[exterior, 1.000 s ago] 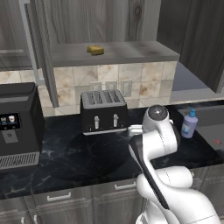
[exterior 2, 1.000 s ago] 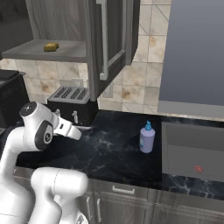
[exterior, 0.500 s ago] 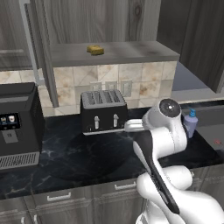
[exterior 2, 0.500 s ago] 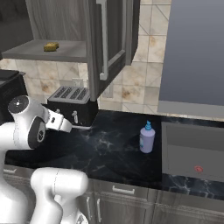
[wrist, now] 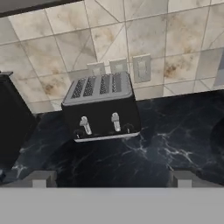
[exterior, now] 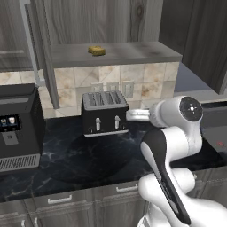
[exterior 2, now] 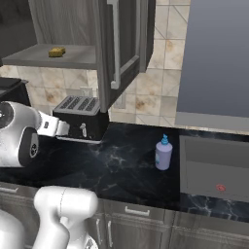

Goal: Locate and retrieve the sponge and soap dispenser from the cabinet. Place them next to the sink.

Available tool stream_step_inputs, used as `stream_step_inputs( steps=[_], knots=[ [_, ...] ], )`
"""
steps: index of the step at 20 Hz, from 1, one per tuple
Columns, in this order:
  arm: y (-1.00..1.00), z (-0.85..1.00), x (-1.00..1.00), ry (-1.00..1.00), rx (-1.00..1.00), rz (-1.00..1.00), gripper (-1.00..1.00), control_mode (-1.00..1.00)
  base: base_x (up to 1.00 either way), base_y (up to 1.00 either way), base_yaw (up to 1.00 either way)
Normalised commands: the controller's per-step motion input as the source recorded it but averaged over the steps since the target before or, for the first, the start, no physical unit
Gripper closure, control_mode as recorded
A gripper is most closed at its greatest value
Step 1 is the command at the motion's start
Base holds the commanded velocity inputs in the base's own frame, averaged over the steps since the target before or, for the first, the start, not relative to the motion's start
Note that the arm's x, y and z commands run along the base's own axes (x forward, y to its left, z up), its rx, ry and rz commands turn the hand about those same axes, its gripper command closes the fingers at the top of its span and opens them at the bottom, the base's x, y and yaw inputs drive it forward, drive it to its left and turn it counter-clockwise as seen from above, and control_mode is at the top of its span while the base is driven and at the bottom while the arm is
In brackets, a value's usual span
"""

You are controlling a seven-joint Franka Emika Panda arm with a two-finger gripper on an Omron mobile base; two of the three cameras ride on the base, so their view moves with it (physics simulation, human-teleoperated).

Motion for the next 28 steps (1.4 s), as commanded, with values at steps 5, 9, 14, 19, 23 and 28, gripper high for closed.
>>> stream_step_inputs(
  steps=[5, 9, 14, 19, 23, 28],
  knots=[
    [0.12, 0.65, -0.25, -0.16, 0.0, 0.11, -1.0, -1.0, 0.0, 0.0, 0.0],
    [0.05, 0.49, -0.32, -0.15, -0.04, 0.14, -1.0, -1.0, 0.0, 0.0, 0.0],
    [0.08, 0.36, -0.17, -0.07, -0.21, 0.06, -1.0, -1.0, 0.0, 0.0, 0.0],
    [0.17, 0.24, 0.06, 0.13, -0.18, -0.04, -1.0, -1.0, 0.0, 0.0, 0.0],
    [-0.05, 0.05, 0.04, 0.05, 0.03, 0.0, -1.0, -1.0, 0.0, 0.0, 0.0],
    [0.0, 0.33, 0.12, 0.19, 0.01, 0.0, -1.0, -1.0, 0.0, 0.0, 0.0]
  ],
)
